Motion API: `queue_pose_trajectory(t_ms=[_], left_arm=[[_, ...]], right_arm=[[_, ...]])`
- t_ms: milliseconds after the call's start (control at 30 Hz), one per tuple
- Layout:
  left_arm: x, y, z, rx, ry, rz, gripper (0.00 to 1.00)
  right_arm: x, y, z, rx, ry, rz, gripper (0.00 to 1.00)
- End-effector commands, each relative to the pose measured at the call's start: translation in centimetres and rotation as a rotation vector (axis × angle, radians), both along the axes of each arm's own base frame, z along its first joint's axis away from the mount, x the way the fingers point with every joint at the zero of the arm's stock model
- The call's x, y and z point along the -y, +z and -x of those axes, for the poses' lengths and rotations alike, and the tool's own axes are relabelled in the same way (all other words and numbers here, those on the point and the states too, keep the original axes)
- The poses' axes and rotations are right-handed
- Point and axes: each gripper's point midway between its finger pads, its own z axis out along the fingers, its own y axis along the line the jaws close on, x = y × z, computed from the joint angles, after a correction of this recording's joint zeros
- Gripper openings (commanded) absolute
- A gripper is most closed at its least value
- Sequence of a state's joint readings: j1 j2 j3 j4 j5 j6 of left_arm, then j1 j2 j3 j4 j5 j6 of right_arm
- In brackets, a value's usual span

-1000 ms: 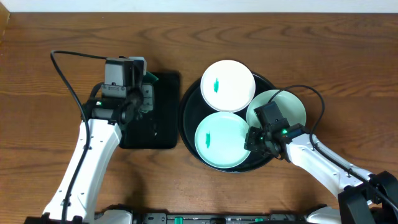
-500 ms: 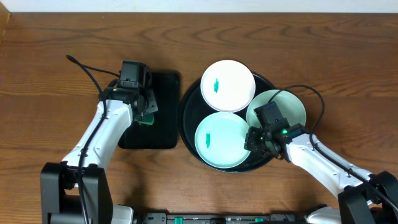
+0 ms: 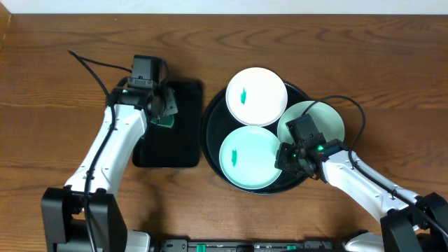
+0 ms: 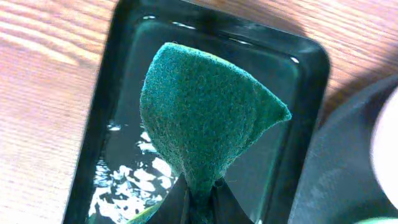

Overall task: Clean dirty plates on tray and stack at the side
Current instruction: 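Carry the sponge with the left gripper over the front mint plate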

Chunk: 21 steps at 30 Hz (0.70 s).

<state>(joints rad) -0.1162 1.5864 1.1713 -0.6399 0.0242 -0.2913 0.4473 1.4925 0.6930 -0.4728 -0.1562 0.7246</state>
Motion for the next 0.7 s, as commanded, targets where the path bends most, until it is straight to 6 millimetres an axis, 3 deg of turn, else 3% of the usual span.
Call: queue_pose_trajectory(t_ms=[0, 200, 400, 433, 500, 667], left_arm=[[2.3, 1.0, 0.3, -0.009, -0.079, 0.087, 0.07], [4.8, 0.5, 1.9, -0.060, -0.154, 0.079, 0.07], [11.4, 0.3, 4.6, -0.097, -0.227, 0.119, 0.07], [14.2, 0.3, 6.0, -0.114, -0.238, 0.145, 0.08], [16.4, 0.3, 7.4, -0.124, -0.272, 0.154, 0.07], [18.7, 0.1, 9.5, -0.123, -0.301, 0.109, 0.07]], right_arm=[[-0.4, 1.0, -0.8, 0.031, -0.018, -0.012, 0.01], [-0.5, 1.0, -0.9, 0.036, -0.018, -0.015, 0.01], [-0.5, 1.0, -0.9, 0.036, -0.018, -0.015, 0.01], [-0.5, 1.0, -0.9, 0.037, -0.018, -0.015, 0.01], [-0.5, 1.0, -0.9, 0.037, -0.018, -0.015, 0.01], [-0.5, 1.0, -0.9, 0.036, -0.018, -0.015, 0.01]])
